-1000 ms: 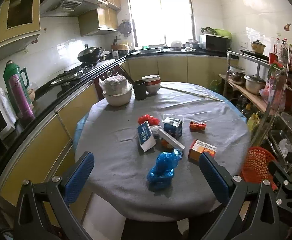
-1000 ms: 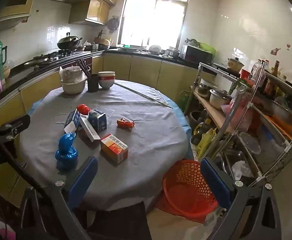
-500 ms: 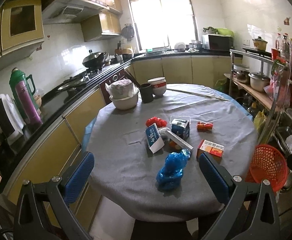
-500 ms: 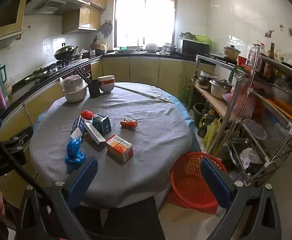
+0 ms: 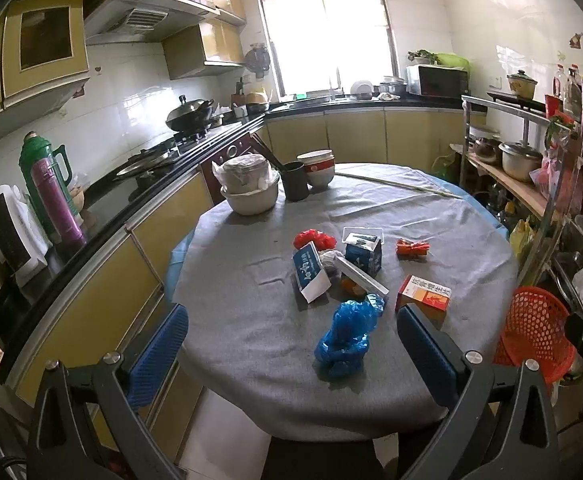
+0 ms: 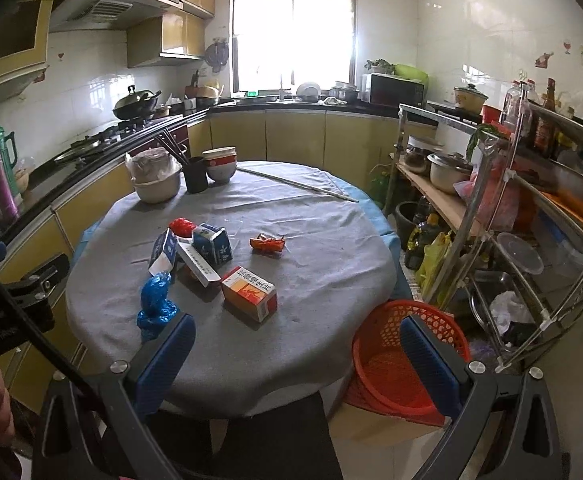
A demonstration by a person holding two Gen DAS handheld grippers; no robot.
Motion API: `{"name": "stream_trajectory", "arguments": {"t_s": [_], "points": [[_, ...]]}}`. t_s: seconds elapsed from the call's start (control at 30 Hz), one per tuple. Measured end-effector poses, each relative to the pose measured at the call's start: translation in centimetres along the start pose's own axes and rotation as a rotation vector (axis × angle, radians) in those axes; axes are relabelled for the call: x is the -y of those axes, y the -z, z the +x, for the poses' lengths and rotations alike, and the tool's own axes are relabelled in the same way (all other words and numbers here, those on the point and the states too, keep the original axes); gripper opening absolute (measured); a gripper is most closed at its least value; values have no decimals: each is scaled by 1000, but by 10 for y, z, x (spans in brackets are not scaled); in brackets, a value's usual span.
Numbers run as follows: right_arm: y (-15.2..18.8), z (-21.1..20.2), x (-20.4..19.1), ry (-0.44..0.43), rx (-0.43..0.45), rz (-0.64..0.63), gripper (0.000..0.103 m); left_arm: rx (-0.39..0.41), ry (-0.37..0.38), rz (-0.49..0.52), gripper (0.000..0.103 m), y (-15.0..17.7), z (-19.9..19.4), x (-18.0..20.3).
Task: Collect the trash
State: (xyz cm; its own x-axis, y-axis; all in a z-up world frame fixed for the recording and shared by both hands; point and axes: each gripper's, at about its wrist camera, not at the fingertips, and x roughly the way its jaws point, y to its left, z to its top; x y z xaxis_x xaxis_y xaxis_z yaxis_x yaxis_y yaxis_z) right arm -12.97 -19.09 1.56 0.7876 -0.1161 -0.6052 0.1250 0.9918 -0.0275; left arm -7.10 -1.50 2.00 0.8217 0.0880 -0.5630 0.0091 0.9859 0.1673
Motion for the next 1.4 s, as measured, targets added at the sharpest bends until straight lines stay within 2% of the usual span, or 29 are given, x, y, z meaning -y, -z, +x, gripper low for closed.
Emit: {"name": "stream_trajectory", "arguments": {"t_s": [0.2,1.17,1.4], "points": [[1,0,2,-3,-1,7,103,16,-3,10,103,1,-5,3],[5,6,7,-15,-17,24,103,-5,0,24,103,4,0,7],[3,28,5,-41,-34,8,103,-57,5,27,103,11,21,9]]}}
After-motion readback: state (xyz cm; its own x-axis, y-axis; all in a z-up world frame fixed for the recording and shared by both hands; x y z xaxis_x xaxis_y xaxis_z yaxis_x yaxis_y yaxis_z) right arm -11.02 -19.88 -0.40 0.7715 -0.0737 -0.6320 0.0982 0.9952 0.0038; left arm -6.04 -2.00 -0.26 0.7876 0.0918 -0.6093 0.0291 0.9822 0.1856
